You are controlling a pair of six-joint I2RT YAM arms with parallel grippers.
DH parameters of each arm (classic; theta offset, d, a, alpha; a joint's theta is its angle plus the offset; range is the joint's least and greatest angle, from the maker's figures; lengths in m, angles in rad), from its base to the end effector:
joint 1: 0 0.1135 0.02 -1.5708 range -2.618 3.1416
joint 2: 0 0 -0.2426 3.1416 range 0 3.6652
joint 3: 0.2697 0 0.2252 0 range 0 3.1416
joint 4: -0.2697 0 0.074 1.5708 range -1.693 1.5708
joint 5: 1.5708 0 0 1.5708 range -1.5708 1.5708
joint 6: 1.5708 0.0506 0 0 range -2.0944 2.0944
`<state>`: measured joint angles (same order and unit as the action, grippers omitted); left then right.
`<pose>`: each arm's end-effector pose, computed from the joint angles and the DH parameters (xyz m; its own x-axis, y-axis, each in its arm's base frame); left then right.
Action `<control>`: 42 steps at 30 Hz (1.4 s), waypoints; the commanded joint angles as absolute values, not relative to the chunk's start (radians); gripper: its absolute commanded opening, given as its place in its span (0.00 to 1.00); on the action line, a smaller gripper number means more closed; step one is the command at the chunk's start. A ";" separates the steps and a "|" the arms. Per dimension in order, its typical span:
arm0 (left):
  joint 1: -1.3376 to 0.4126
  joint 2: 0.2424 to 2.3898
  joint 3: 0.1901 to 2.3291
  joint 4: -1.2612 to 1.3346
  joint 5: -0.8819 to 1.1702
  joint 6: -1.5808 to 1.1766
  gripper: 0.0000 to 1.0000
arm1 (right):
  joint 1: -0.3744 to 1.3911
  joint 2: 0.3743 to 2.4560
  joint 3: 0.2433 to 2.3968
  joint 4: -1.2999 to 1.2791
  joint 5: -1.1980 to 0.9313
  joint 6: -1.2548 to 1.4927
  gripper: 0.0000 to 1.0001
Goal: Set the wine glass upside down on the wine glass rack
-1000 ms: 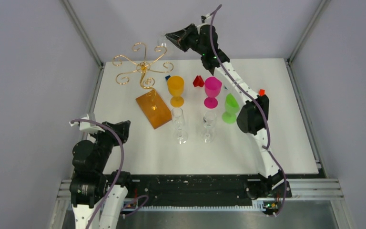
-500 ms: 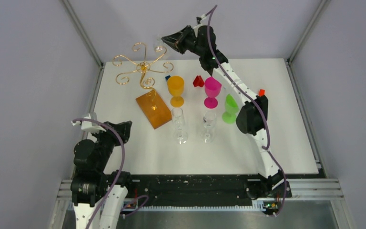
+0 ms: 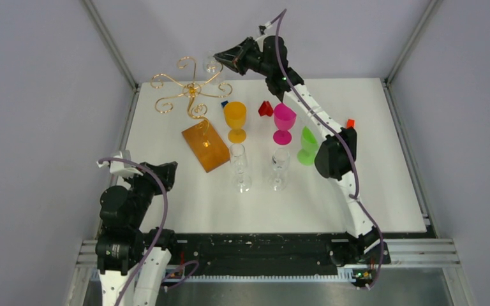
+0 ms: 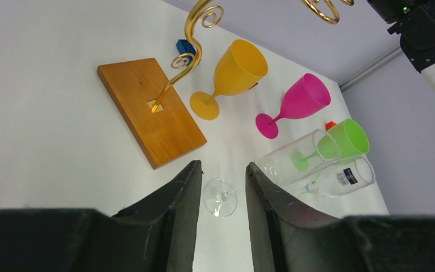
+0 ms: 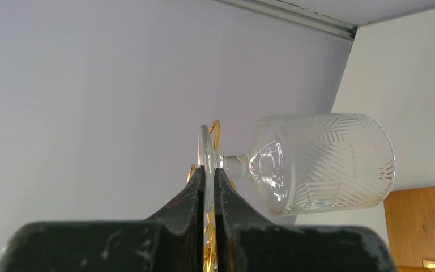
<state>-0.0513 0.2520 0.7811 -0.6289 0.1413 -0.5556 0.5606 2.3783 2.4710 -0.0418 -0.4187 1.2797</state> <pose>0.0652 -0.0105 0.3230 -0.1851 -0.5134 -0.8380 0.1095 0.8366 -0.5367 0.4345 0.2971 0.3672 -0.7824 0.5422 -0.3064 -0.2794 0.1342 0.9508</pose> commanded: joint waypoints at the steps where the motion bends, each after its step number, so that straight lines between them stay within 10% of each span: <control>1: -0.052 0.244 0.773 -0.572 0.151 -0.561 0.40 | 0.578 2.382 2.546 0.039 -0.459 1.299 0.00; 42: -0.052 0.244 0.759 -0.561 0.164 -0.569 0.40 | 0.581 2.295 2.537 -0.159 -0.597 1.131 0.00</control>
<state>-0.0513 0.2508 0.7692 -0.6209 0.1482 -0.5598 0.5583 2.3627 2.4969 -0.1211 -0.4915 1.1503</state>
